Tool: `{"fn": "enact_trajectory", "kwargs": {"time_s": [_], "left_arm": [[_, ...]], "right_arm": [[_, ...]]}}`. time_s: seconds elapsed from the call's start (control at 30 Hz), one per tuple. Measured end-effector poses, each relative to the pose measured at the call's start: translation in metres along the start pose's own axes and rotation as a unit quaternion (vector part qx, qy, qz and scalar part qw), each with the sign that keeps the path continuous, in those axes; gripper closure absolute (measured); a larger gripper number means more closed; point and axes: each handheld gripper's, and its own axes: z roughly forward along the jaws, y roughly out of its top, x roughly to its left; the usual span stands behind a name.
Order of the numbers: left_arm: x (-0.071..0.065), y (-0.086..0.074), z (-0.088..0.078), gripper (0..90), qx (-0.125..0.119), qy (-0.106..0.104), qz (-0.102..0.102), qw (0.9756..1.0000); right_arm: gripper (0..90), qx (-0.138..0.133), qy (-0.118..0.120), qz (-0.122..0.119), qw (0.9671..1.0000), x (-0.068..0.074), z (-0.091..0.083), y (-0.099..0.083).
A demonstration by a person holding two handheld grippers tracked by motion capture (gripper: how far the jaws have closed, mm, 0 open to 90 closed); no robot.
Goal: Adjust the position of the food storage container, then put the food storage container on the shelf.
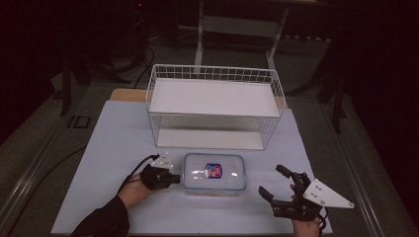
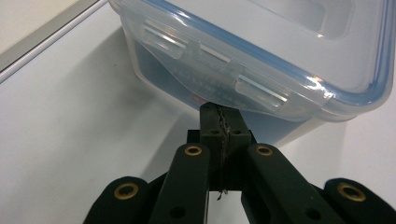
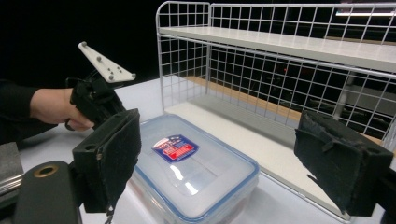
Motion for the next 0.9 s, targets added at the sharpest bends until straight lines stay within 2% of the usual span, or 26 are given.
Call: {"fn": "enact_trajectory", "kwargs": {"time_s": [0.17, 0.2, 0.27, 0.3, 0.4, 0.43, 0.5, 0.57, 0.63, 0.7, 0.73, 0.77, 0.8, 0.83, 0.9], "left_arm": [[0.002, -0.003, -0.01, 88.4, -0.005, -0.01, -0.004, 0.9999], [0.001, -0.003, -0.014, 84.4, -0.009, -0.005, -0.006, 0.9999], [0.0, -0.004, -0.023, 79.4, -0.017, -0.01, -0.01, 0.9997], [-0.001, -0.003, -0.028, 74.1, -0.022, -0.009, -0.013, 0.9996], [-0.003, -0.001, -0.04, 59.3, -0.039, -0.024, -0.028, 0.9986], [-0.003, 0.0, -0.044, 54.8, -0.048, -0.029, -0.036, 0.9978], [-0.004, 0.005, -0.05, 42.1, -0.076, -0.048, -0.052, 0.9946], [-0.007, 0.011, -0.056, 34.4, -0.108, -0.054, -0.054, 0.9912], [-0.011, 0.018, -0.058, 18.0, -0.128, -0.064, -0.053, 0.9883], [-0.015, 0.029, -0.061, 12.7, -0.142, -0.056, -0.054, 0.9867], [-0.015, 0.029, -0.061, 9.6, -0.142, -0.056, -0.054, 0.9867], [-0.017, 0.035, -0.061, 9.6, -0.15, -0.052, -0.059, 0.9855], [-0.017, 0.04, -0.062, 2.1, -0.151, -0.051, -0.064, 0.9852], [-0.017, 0.044, -0.062, 1.2, -0.154, -0.05, -0.068, 0.9845], [-0.016, 0.052, -0.063, 1.1, -0.156, -0.041, -0.081, 0.9837]], "right_arm": [[14.5, 0.006, 0.003, 0.001, 1.0, 0.0, 0.001, -0.001], [14.4, 0.009, 0.0, 0.0, 1.0, -0.001, 0.001, -0.002], [13.7, 0.017, 0.005, 0.002, 0.9998, -0.002, 0.003, -0.003], [13.5, 0.023, 0.008, 0.002, 0.9997, -0.002, 0.004, -0.003], [12.4, 0.038, 0.007, -0.003, 0.9993, -0.002, 0.009, -0.005], [11.7, 0.045, 0.008, -0.004, 0.9989, -0.002, 0.011, -0.005], [11.1, 0.054, 0.001, -0.007, 0.9985, -0.001, 0.016, -0.006], [11.0, 0.058, 0.002, -0.002, 0.9983, 0.0, 0.02, -0.005], [11.0, 0.051, -0.001, 0.001, 0.9987, 0.0, 0.021, -0.003], [11.0, 0.044, -0.007, -0.003, 0.999, 0.0, 0.022, 0.002], [11.0, 0.044, -0.007, -0.003, 0.999, 0.0, 0.022, 0.002], [11.0, 0.039, -0.012, -0.003, 0.9992, 0.0, 0.021, 0.004], [12.2, 0.034, -0.019, -0.005, 0.9992, -0.001, 0.021, 0.008], [15.3, 0.032, -0.023, -0.007, 0.9992, -0.001, 0.021, 0.011], [14.1, 0.036, -0.022, -0.002, 0.9991, -0.004, 0.023, 0.017]]}}
